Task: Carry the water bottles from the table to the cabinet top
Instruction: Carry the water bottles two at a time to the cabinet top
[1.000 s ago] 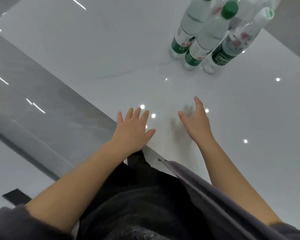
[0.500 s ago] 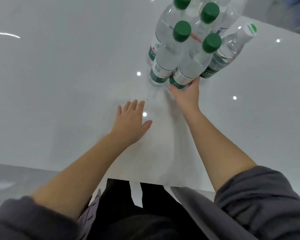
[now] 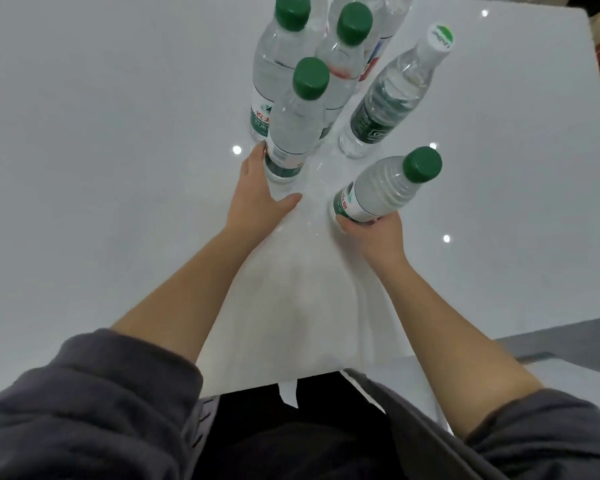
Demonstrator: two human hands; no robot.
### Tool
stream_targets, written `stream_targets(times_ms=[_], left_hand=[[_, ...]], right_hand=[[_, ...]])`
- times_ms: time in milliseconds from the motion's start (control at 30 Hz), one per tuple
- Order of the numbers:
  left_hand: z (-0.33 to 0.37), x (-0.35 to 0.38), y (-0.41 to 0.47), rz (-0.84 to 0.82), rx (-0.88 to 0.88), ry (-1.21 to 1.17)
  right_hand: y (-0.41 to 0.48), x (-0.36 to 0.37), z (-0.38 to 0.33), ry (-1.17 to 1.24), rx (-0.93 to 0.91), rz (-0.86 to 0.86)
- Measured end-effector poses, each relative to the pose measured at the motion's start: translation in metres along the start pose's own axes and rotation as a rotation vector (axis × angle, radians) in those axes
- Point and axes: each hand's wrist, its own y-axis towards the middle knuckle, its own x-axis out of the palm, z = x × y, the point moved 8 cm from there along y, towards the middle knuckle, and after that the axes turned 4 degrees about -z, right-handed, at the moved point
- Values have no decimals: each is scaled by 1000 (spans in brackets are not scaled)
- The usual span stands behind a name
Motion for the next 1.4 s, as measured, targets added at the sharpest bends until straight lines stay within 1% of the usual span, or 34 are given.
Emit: stream_targets(times_ms=[67, 133, 233, 367, 433, 500, 667, 767, 867, 1033, 1267, 1400], left_hand=[[5, -3, 13, 55, 34, -61], [7, -6, 21, 103, 31, -94], [7, -6, 28, 136, 41, -69], [8, 5, 25, 72, 97, 40], [8, 12, 18, 21, 122, 12], [6, 19, 11, -29, 110, -39], [9, 35, -9, -85, 103, 45], [3, 64, -35, -190, 92, 83], [4, 109, -72, -333, 105, 88], [34, 196, -148, -527, 231, 119], [65, 303, -261, -825, 326, 121], [78, 345, -318, -967, 354, 124]], right_hand=[[-12, -8, 6, 12, 15, 19], [-21, -13, 10, 27, 27, 40], [-29, -19, 16, 66, 38, 71], [-30, -15, 19, 101, 31, 71], [-28, -14, 22, 127, 19, 85], [-27, -15, 24, 149, 14, 106], [-48, -17, 41, 186, 69, 116], [-80, -28, 70, 250, 138, 150], [-122, -54, 104, 309, 201, 248], [-204, -117, 157, 390, 183, 380], [-336, -181, 251, 398, 346, 680], [-404, -204, 278, 454, 400, 856]])
